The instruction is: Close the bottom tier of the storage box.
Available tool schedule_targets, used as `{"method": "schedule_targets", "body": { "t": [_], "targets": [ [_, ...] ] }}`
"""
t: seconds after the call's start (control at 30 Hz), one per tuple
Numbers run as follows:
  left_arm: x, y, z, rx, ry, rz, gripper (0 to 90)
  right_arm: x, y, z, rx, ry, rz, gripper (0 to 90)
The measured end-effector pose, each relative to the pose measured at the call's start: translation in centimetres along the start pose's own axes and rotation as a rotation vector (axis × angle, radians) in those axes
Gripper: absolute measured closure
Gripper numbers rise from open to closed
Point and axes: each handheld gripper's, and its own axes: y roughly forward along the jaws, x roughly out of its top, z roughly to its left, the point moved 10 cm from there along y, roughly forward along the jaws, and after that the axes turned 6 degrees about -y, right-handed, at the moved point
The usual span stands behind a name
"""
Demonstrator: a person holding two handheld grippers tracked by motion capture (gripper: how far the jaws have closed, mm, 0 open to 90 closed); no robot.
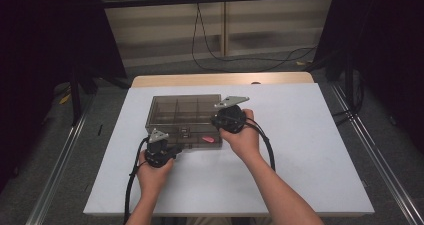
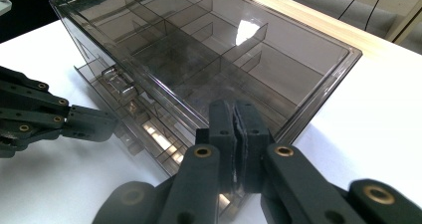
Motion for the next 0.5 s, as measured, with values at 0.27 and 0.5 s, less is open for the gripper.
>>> {"method": "schedule_targets", "body": {
  "t": [0.27, 0.5],
  "targets": [
    [0.03, 0.06, 0.03, 0.002, 0.007, 0.002, 89.8, 0.00, 0.00, 0.00, 0.001, 0.000, 0.000, 87.5],
    [0.16, 0.18, 0.09, 0.004, 0.006, -0.001, 89.8, 0.00, 0.00, -0.01, -0.001, -0.001, -0.003, 87.3]
  ]
}}
